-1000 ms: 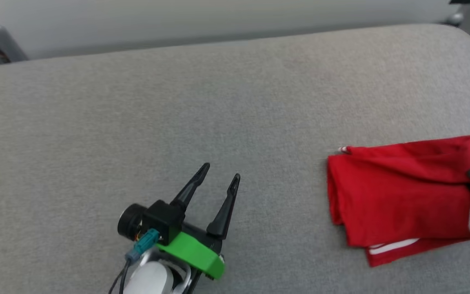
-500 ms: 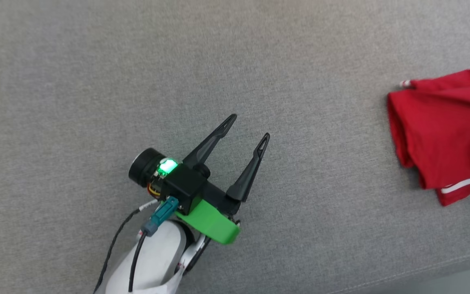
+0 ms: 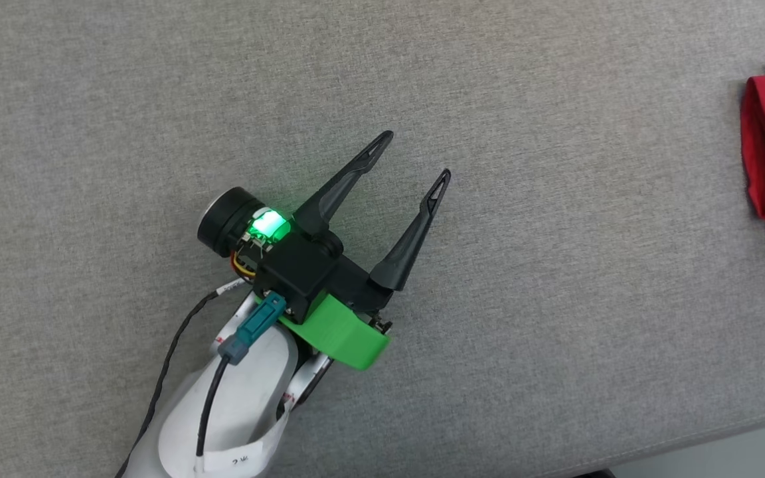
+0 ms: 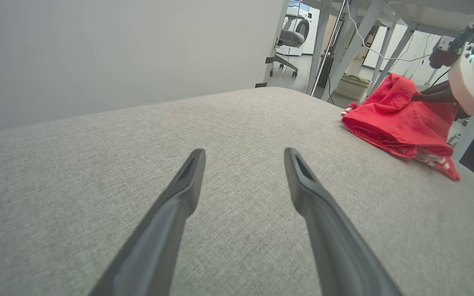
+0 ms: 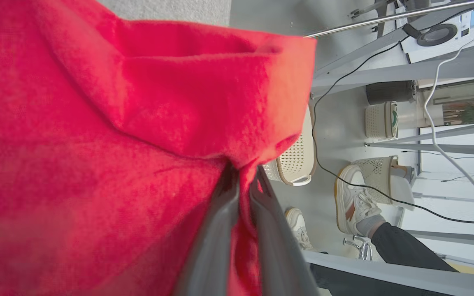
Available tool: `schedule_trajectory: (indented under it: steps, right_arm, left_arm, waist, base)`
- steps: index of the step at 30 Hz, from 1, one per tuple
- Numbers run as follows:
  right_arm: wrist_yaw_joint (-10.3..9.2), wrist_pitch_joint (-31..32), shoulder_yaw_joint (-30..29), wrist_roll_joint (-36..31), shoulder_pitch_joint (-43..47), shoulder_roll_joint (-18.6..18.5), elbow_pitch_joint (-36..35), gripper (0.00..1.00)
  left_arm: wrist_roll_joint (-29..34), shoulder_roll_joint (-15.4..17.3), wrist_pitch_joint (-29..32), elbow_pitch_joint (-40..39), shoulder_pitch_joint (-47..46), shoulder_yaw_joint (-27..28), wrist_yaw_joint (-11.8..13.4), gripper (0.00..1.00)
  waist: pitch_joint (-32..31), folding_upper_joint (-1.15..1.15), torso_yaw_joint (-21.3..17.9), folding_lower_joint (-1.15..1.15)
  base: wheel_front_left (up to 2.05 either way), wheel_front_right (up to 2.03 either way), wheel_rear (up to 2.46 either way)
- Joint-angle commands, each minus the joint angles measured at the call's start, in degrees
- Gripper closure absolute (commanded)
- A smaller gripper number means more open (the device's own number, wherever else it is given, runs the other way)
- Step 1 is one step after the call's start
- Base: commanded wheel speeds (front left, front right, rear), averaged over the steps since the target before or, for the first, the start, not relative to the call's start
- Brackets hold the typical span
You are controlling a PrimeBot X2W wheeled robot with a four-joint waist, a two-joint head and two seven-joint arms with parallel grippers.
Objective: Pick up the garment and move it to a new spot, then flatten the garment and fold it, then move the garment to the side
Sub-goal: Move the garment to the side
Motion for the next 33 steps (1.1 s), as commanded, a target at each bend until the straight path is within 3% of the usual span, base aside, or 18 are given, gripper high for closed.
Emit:
schedule_trajectory:
  steps: [1,7,8,9,15,22,33]
  right_arm:
    - [-0.1,-0.1,-0.7,-0.4,-1.2,0.9,1.0,1.0]
    - [-0.1,-0.2,-3.3,-2.8,-2.3,3.0,4.1,1.0]
    - [-0.1,-0.2,-3.6,-3.3,-2.3,3.4,4.4,0.75]
    - [-0.1,-0.7,-5.1,-4.5,-2.2,4.1,5.1,0.0]
    - [-0.1,-0.3,-5.1,-4.8,-1.3,5.6,3.6,0.0]
    - [-0.1,0.4,-3.8,-2.0,2.0,8.0,-3.2,0.0]
    - [-0.1,-3.5,-10.3,6.1,13.6,20.6,-19.2,0.0]
  left_arm:
    - [0.3,0.3,-0.3,-0.1,-1.1,0.3,-0.2,0.0]
    - [0.1,-0.2,-0.3,0.5,-0.9,0.7,-0.2,0.0]
    - [-0.1,-0.4,-0.3,0.7,-0.7,0.8,-0.2,0.0]
    - [-0.6,-1.1,-0.3,1.3,-0.2,1.1,-0.2,0.0]
    - [-2.0,-2.6,-0.3,3.0,2.4,3.7,-0.2,0.0]
    - [-2.9,-4.0,-0.3,4.9,8.3,10.1,-0.1,0.0]
    - [-2.6,-5.6,-0.3,7.2,18.0,18.6,0.0,0.0]
  waist:
    - [0.8,0.0,0.9,-0.01]
    - [-0.6,0.0,1.8,-0.01]
    - [-1.2,0.0,1.9,-0.01]
    - [-3.2,0.0,2.3,-0.01]
    - [-9.9,0.0,3.5,-0.01]
    - [-19.0,0.0,5.6,-0.01]
    - [-30.3,0.0,10.0,-0.01]
  base:
    - [0.0,0.0,0.0]
    - [0.0,0.0,0.0]
    - [0.0,0.0,0.0]
    - [0.0,0.0,0.0]
    - [0.0,0.0,0.0]
    - [0.0,0.0,0.0]
    - [0.0,0.0,0.0]
